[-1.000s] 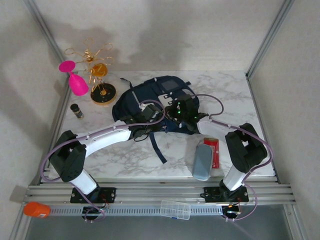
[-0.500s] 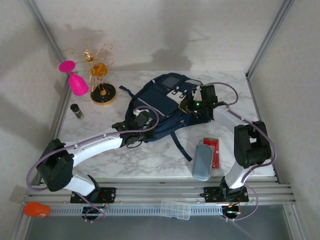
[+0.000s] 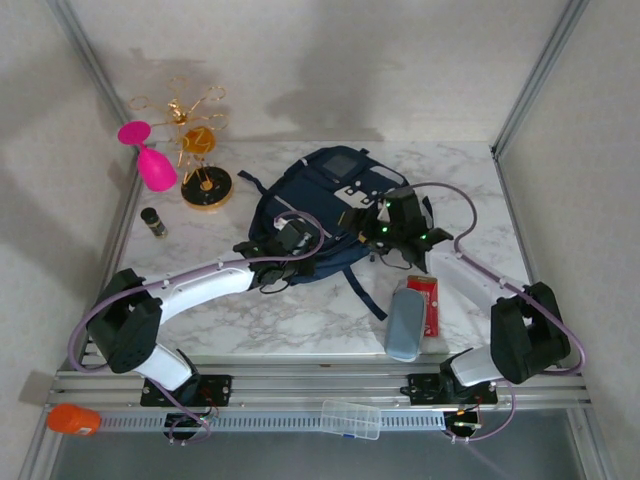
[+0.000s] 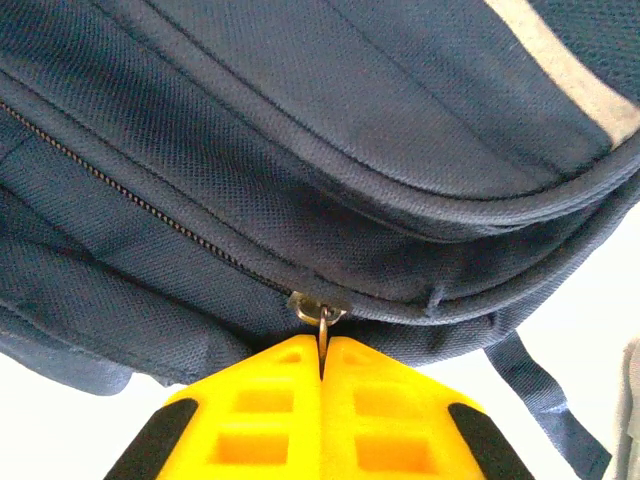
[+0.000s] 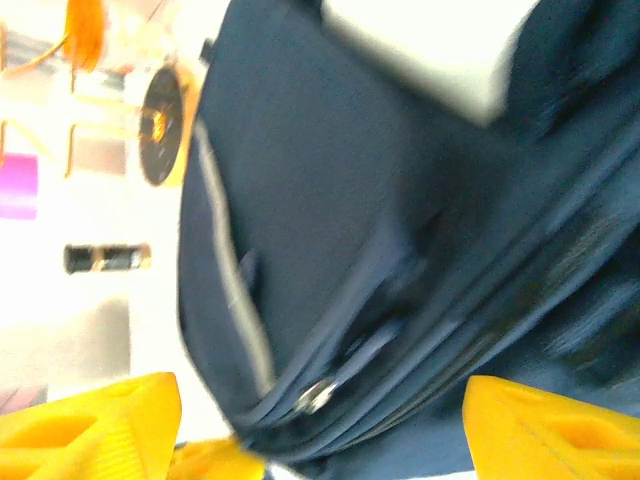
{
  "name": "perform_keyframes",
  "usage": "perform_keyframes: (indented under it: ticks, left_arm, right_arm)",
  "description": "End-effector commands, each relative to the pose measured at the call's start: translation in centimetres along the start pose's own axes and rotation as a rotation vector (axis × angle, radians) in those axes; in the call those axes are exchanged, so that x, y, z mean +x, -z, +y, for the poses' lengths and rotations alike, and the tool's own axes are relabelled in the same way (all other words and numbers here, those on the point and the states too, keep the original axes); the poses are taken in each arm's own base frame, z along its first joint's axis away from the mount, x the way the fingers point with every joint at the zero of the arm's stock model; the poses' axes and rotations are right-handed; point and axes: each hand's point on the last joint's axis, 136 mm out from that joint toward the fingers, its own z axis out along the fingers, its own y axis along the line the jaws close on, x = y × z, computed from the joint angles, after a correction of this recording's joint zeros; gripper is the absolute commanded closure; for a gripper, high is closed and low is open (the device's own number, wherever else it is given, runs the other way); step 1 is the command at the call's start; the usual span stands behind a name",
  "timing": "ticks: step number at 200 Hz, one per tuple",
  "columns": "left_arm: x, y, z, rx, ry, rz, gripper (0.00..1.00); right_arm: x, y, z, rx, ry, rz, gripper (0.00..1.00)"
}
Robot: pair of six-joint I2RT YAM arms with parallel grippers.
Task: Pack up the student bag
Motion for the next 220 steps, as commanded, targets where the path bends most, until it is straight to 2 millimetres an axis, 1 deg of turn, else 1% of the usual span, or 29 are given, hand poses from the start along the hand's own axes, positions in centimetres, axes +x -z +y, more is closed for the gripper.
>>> perform_keyframes:
  ticks: [1, 13, 31, 47, 63, 74, 84, 95, 107, 115, 130, 142, 144, 149, 171, 191, 203, 220]
  left_arm:
    - [-1.3, 0.3, -1.8, 0.045, 0.019, -0.029, 1.00]
    - [-1.4, 0.4, -2.0, 0.057, 0.019, -0.030, 1.00]
    - [-1.5, 0.4, -2.1, 0.059, 0.021, -0.034, 1.00]
    - [-1.4, 0.3, -2.2, 0.061, 0.019, -0.032, 1.00]
    - [-1.3, 0.2, -2.2, 0.061, 0.016, -0.029, 1.00]
    - [-1.3, 0.1, -2.0, 0.056, 0.018, -0.029, 1.00]
    - [-1.2, 0.1, -2.0, 0.057, 0.020, -0.031, 1.00]
    - [-1.1, 0.1, -1.9, 0.060, 0.024, -0.030, 1.00]
    - [-0.9, -0.1, -1.9, 0.065, 0.028, -0.026, 1.00]
    - [-0.8, -0.2, -1.9, 0.066, 0.030, -0.024, 1.00]
    - [-0.7, -0.4, -2.0, 0.072, 0.035, -0.023, 1.00]
    - [-0.5, -0.7, -1.8, 0.071, 0.045, -0.022, 1.00]
    - [-0.4, -0.7, -1.8, 0.071, 0.045, -0.020, 1.00]
    - [-0.3, -0.9, -1.8, 0.074, 0.048, -0.017, 1.00]
    - [0.4, -1.3, -1.8, 0.085, 0.056, -0.001, 1.00]
    - [0.6, -1.5, -1.5, 0.071, 0.057, 0.003, 1.00]
    - [0.7, -1.6, -1.4, 0.068, 0.056, 0.002, 1.00]
    - [0.9, -1.7, -1.0, 0.056, 0.054, -0.001, 1.00]
  right_arm:
    - [1.1, -0.7, 0.9, -0.065, -0.135, -0.020, 0.26]
    - [1.3, -1.2, 1.4, -0.084, -0.152, -0.027, 0.26]
    - [1.3, -2.2, 2.7, -0.110, -0.155, -0.006, 0.27]
    - [1.1, -2.8, 3.3, -0.114, -0.165, -0.008, 0.28]
    - [0.4, -2.8, 3.8, -0.124, -0.167, -0.040, 0.28]
    - [-0.2, -2.7, 3.8, -0.115, -0.174, -0.070, 0.30]
    - [-0.8, -2.3, 4.4, -0.144, -0.172, -0.100, 0.32]
    - [-0.9, -2.2, 5.2, -0.178, -0.167, -0.114, 0.34]
    - [-0.5, -2.5, 5.6, -0.178, -0.162, -0.105, 0.34]
    - [0.0, -3.0, 5.3, -0.146, -0.157, -0.101, 0.34]
    - [1.1, -3.7, 4.4, -0.101, -0.153, -0.119, 0.31]
    - [1.2, -4.1, 3.4, -0.088, -0.170, -0.146, 0.30]
    - [2.0, -4.4, 3.6, -0.091, -0.165, -0.133, 0.30]
    - [2.4, -4.6, 3.5, -0.095, -0.169, -0.130, 0.30]
    - [2.6, -5.9, 3.4, -0.102, -0.168, -0.142, 0.29]
    - [2.5, -6.9, 4.0, -0.096, -0.146, -0.140, 0.31]
    - [2.2, -7.0, 4.0, -0.096, -0.148, -0.151, 0.36]
    - [1.8, -6.6, 4.4, -0.113, -0.145, -0.169, 0.43]
